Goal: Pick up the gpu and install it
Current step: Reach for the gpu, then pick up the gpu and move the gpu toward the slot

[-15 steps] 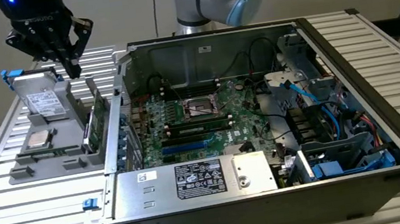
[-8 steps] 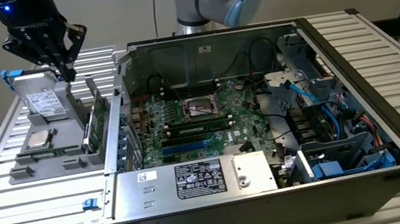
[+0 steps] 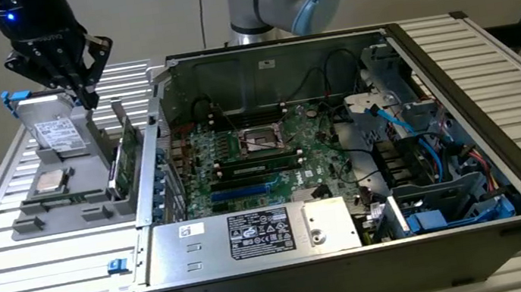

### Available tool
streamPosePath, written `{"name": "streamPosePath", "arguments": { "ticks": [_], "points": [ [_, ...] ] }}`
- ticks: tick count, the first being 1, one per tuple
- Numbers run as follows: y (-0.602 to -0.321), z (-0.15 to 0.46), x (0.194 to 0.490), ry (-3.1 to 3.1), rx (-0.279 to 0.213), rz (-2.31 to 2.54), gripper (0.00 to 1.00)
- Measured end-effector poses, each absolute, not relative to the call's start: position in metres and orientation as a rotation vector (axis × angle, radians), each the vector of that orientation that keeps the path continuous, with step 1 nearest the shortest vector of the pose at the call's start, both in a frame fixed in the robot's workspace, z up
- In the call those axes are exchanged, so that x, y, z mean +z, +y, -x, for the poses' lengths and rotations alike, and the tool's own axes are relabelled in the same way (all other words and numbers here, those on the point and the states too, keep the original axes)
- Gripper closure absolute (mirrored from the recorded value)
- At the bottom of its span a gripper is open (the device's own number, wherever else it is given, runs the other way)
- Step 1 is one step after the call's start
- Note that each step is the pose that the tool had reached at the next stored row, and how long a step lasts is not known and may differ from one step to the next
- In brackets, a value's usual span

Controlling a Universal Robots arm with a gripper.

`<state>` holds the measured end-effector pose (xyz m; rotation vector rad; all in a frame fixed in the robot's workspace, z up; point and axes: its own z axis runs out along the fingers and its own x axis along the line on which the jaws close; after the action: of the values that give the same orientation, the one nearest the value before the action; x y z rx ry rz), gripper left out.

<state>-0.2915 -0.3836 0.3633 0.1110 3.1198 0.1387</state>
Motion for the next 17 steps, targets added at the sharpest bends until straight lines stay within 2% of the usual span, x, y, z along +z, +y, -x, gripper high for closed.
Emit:
{"name": "streamPosePath", "arguments": {
  "ticks": [14,15,16,17],
  "points": [
    [-0.3836,0.2916,0.3632,3.12,0.139,-0.111,0.87],
    [-0.3836,0.2916,0.3632,3.12,0.139,-0.111,0.81],
    [-0.3836,0.2916,0.3632,3.12,0.139,-0.111,0.81],
    [-0.3836,0.2916,0.3632,3.12,0.139,-0.111,0.75]
  ]
}}
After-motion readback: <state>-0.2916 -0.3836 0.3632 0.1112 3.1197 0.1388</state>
